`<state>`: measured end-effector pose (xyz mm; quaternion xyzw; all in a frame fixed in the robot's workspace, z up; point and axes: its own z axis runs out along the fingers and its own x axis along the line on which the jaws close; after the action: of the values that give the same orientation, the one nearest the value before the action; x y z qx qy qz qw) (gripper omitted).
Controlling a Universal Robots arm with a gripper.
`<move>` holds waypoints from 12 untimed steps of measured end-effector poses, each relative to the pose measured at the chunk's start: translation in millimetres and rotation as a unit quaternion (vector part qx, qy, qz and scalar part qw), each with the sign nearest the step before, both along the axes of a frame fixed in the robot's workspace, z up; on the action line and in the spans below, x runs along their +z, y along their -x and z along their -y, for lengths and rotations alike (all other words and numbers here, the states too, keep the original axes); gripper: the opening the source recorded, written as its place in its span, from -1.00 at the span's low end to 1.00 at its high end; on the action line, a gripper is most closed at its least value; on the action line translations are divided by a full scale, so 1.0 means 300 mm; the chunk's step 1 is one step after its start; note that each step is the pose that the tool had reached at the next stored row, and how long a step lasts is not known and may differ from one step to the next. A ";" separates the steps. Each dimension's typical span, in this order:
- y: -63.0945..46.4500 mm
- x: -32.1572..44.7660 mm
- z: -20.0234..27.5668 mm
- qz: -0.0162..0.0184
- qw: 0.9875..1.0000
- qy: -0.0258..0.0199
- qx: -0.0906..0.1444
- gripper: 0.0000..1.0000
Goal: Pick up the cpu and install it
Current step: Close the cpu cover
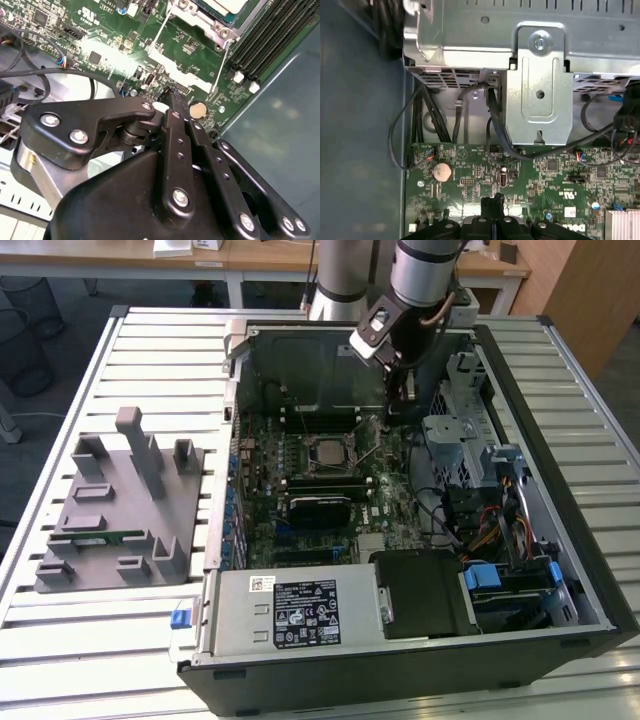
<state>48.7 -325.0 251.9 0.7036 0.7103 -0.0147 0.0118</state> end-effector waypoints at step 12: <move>0.057 -0.035 0.000 -0.001 1.000 0.000 0.000 -0.79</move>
<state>31.7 -325.0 241.3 0.7037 0.7103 -0.0150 0.0114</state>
